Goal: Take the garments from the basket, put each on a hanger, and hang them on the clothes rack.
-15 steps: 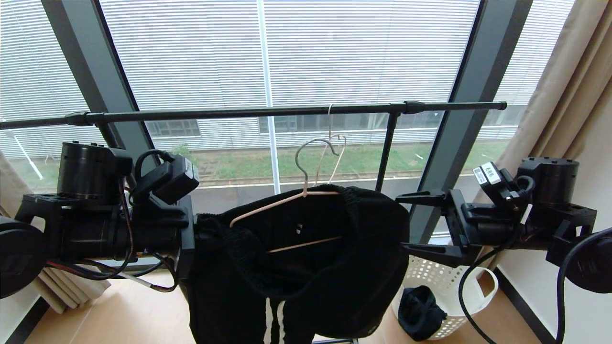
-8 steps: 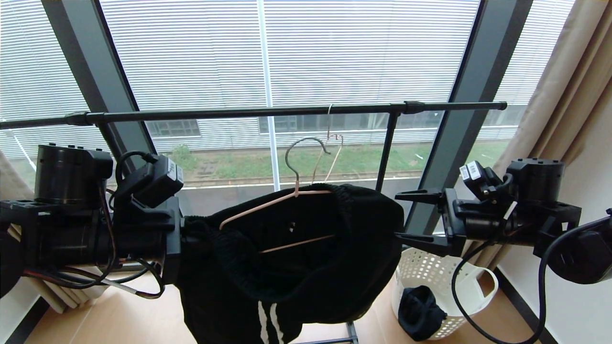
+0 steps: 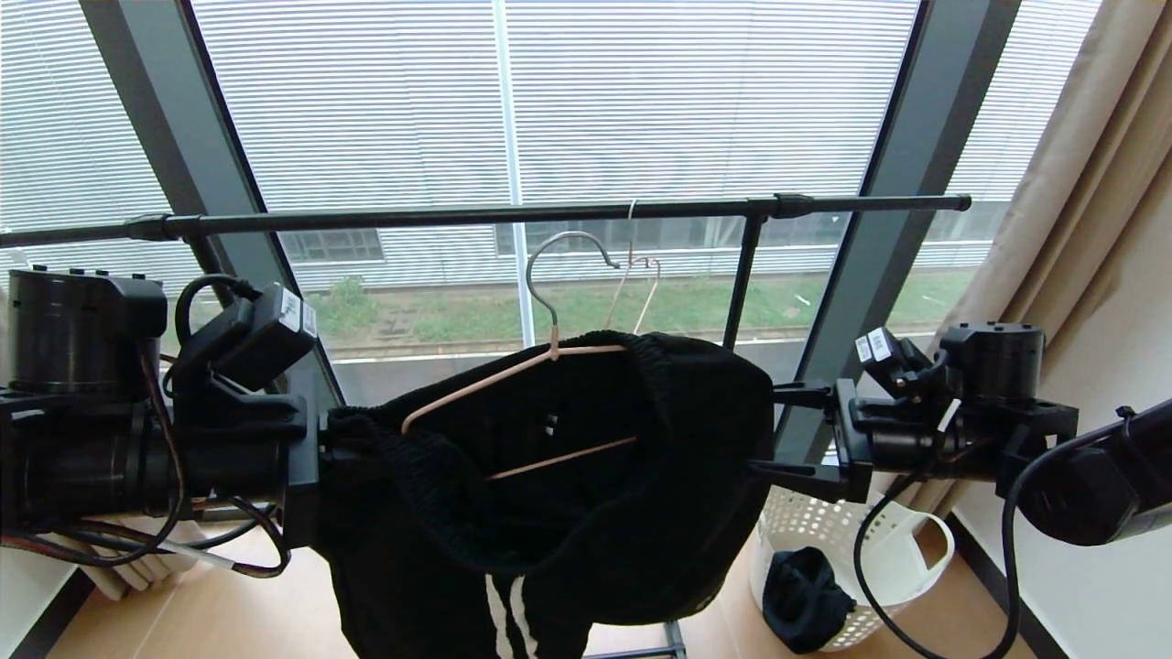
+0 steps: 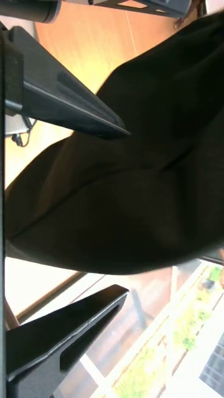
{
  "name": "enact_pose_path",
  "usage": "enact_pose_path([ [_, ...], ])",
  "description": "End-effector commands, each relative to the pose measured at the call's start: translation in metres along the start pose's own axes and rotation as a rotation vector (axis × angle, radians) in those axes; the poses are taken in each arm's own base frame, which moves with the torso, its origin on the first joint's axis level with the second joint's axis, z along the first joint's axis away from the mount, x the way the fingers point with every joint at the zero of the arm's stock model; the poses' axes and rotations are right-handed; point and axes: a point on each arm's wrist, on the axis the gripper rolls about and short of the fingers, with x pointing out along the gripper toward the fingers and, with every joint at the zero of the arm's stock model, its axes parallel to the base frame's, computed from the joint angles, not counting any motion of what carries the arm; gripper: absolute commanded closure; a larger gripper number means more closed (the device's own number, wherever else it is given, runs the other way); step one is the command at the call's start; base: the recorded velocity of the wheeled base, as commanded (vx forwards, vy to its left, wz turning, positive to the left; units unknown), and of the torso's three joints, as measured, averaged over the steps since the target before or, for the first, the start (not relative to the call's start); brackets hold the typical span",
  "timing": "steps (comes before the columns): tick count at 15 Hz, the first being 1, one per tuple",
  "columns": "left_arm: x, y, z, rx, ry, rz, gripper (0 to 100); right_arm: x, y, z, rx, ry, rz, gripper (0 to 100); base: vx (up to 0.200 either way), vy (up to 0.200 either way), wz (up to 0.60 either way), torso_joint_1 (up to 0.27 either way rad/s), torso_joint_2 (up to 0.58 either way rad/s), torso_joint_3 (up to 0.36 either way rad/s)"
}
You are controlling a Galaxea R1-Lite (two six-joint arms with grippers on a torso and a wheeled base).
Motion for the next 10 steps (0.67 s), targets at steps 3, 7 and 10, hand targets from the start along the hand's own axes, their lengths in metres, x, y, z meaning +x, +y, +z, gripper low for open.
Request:
enact_pose_path([
  [3, -0.009, -0.009, 0.004, 0.005, -0.018, 0.008, 100, 0.006, -0.003, -0.009, 0.021, 0.012, 0.010, 0, 0.000, 0.000, 0.00, 0.000, 0.00, 0.000],
  [7, -0.014, -0.016, 0.007, -0.001, -0.031, 0.007, 100, 0.008, -0.006, -0.014, 0.034, 0.020, 0.012, 100, 0.000, 0.000, 0.00, 0.000, 0.00, 0.000],
  [10, -0.015, -0.017, 0.007, -0.014, -0.034, 0.006, 100, 0.008, -0.006, -0.012, 0.028, 0.017, 0.010, 100, 0.000, 0.000, 0.00, 0.000, 0.00, 0.000],
])
